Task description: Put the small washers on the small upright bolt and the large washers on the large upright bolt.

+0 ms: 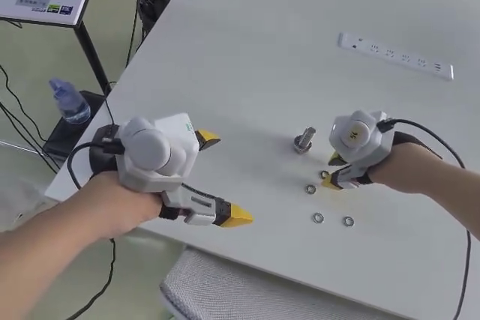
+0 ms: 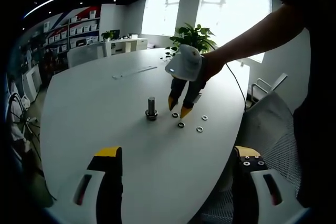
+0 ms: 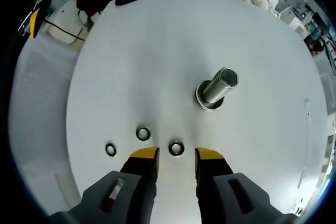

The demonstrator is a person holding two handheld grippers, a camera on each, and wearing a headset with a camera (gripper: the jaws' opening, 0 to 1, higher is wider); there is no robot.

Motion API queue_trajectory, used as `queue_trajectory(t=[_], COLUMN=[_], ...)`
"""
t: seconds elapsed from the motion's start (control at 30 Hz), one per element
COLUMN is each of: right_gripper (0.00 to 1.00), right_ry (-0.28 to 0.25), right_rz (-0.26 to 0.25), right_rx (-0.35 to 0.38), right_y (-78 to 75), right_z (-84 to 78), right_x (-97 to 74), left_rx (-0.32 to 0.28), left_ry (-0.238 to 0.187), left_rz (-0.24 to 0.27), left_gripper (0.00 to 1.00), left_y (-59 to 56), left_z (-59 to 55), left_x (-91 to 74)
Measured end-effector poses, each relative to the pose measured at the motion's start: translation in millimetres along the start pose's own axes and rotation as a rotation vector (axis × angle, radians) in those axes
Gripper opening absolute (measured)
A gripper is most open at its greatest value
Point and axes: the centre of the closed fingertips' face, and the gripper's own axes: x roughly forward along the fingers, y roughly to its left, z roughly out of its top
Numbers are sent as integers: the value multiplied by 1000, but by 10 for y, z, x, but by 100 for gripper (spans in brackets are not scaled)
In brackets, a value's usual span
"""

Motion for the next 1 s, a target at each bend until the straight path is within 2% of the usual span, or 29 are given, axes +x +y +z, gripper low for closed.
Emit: queue_trajectory(t=[0.07,0.1,0.27,0.53,0.77,1.0], right_gripper=[29,27,24,23,19,16], right_ry=[10,-4,-5,3,21,17], right_rz=[-2,2,5,2,0,-3], right_rx=[-6,-3,5,24,7,6], right_y=[17,32,66,54,76,73], right_z=[-20,6,18,28,32,34], right_x=[16,10,0,6,6,-1], left_rx=[-1,1,-2,1,3,3], left_ry=[4,4,4,4,8,9], left_rz=[-1,0,1,-6,-6,-7], left_gripper=[86,86,85,85,84,83], left_y=[4,7,15,-15,-27,-46], left_z=[-9,-11,-17,-22,-35,-43], left_x=[-2,-3,-7,9,-4,-13])
